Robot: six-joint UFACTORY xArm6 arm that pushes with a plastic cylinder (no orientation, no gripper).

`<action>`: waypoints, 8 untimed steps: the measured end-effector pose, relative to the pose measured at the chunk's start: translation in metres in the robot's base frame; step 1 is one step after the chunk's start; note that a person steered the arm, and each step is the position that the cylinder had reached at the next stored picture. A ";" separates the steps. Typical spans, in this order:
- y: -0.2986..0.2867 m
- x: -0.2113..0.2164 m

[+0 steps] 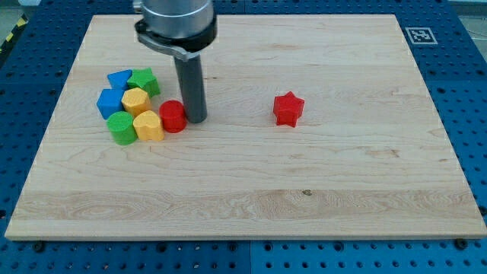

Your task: Move the red star into the red circle

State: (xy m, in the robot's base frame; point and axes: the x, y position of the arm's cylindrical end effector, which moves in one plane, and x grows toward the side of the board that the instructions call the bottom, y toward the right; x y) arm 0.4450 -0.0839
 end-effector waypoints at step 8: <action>0.066 -0.003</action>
State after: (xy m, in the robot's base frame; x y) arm 0.4423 -0.0176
